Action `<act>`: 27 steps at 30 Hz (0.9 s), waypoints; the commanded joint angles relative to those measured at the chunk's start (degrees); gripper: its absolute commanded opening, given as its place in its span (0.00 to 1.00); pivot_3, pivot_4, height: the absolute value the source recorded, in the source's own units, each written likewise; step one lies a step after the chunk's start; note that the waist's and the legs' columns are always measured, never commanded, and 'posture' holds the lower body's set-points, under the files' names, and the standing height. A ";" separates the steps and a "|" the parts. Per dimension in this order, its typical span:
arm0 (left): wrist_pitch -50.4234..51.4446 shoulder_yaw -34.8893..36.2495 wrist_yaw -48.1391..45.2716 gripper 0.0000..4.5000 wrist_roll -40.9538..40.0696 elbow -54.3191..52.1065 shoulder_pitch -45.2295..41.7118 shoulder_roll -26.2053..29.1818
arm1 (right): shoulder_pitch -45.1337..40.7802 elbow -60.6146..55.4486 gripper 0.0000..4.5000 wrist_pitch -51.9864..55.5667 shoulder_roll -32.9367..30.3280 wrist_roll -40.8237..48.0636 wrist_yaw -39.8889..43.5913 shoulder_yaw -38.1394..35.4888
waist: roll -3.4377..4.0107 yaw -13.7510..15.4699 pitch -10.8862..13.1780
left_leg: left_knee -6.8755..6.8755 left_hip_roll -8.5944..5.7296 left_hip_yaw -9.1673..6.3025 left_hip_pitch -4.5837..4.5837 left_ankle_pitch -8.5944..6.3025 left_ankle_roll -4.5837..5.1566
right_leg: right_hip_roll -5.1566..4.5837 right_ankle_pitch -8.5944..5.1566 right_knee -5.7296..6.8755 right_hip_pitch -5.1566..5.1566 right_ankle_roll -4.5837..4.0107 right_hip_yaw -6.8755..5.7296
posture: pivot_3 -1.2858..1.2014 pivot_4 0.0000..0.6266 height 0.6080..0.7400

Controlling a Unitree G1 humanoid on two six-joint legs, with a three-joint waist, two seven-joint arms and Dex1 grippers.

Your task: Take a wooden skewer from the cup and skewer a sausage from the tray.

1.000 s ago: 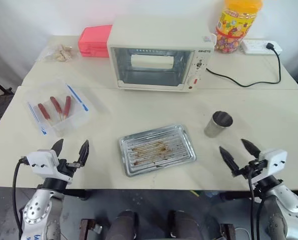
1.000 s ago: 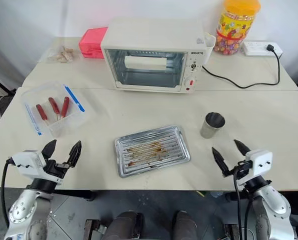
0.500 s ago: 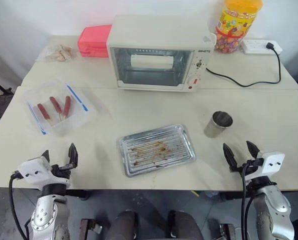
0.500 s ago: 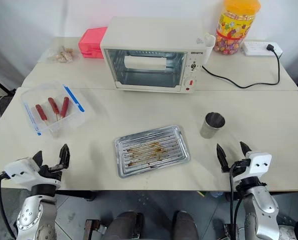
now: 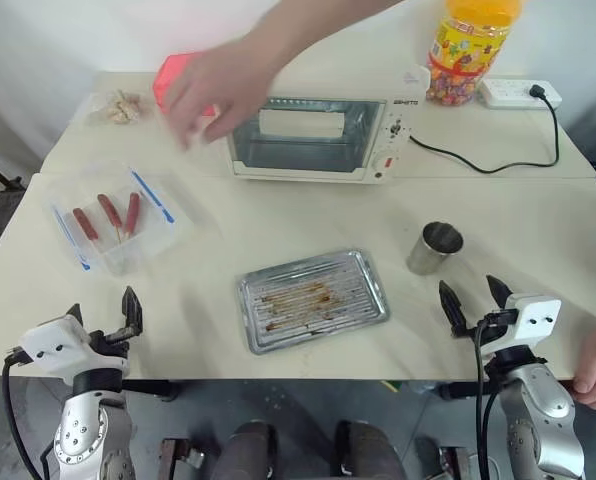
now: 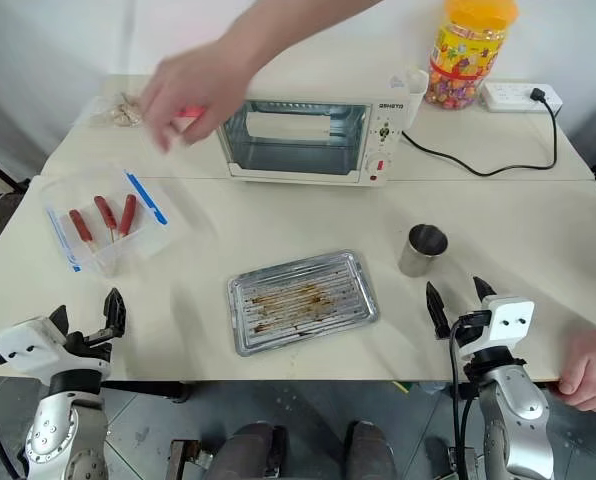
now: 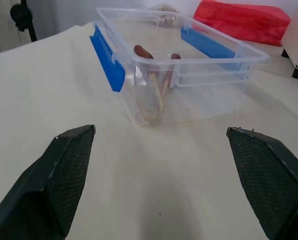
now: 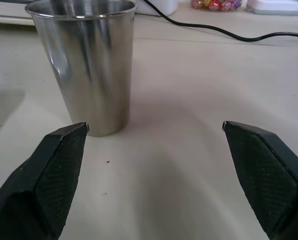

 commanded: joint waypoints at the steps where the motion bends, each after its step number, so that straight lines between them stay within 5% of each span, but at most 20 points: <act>1: -0.39 0.81 -0.02 0.99 -0.58 -0.89 -1.26 0.93 | -0.99 -1.01 1.00 -1.16 -0.31 -0.15 0.09 0.09 | 0.00 -0.01 0.00 | 0.01 0.00 0.00 0.00 0.00 0.00 | 0.00 0.00 0.01 0.00 0.00 0.00 | 0.52 0.24 1.00; 27: -0.54 0.78 -1.55 0.99 0.38 2.59 -4.83 4.14 | -3.02 6.77 1.00 -8.30 0.10 -0.15 1.72 -0.64 | -0.05 -0.24 -0.04 | 0.06 0.00 0.04 0.03 0.01 0.00 | 0.02 0.00 0.13 -0.03 0.00 0.04 | 0.52 0.24 1.00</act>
